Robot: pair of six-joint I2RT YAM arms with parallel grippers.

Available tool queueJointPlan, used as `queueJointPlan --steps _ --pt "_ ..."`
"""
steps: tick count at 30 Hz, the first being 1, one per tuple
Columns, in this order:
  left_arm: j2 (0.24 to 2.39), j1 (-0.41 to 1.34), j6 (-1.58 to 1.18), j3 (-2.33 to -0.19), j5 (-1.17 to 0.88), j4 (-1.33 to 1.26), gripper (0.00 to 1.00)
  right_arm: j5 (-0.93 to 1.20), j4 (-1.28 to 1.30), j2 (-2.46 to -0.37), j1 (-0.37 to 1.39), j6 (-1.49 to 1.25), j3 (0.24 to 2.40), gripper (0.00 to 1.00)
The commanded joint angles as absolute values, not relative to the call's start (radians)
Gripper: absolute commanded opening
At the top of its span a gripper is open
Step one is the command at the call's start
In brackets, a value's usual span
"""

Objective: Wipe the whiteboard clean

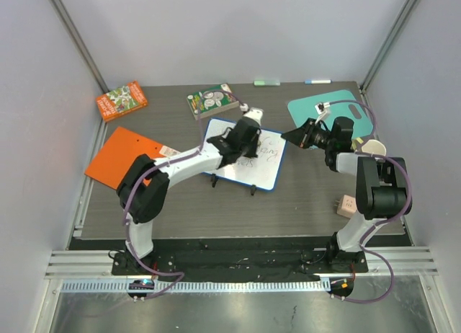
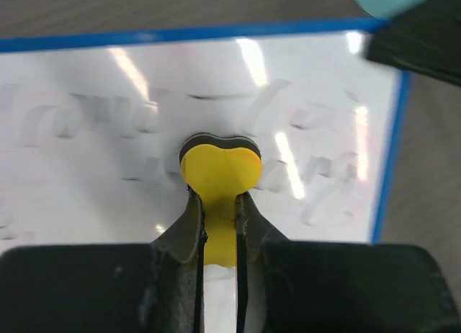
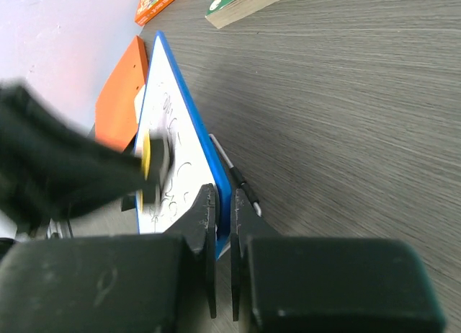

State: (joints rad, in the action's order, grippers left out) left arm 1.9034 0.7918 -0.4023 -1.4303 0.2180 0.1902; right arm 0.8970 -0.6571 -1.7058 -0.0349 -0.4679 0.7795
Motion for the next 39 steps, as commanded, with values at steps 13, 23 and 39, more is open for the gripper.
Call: queueJointPlan --steps 13,23,39 --pt "1.856 0.787 -0.551 -1.211 0.319 0.196 0.0 0.945 -0.684 -1.611 0.0 -0.362 0.77 0.01" --pt "1.651 0.624 -0.568 -0.988 0.399 0.132 0.0 0.94 -0.638 -1.575 0.0 -0.324 0.772 0.01" --pt "1.904 0.985 -0.592 -1.192 0.233 0.045 0.0 0.942 -0.629 -1.578 0.0 -0.321 0.775 0.01"
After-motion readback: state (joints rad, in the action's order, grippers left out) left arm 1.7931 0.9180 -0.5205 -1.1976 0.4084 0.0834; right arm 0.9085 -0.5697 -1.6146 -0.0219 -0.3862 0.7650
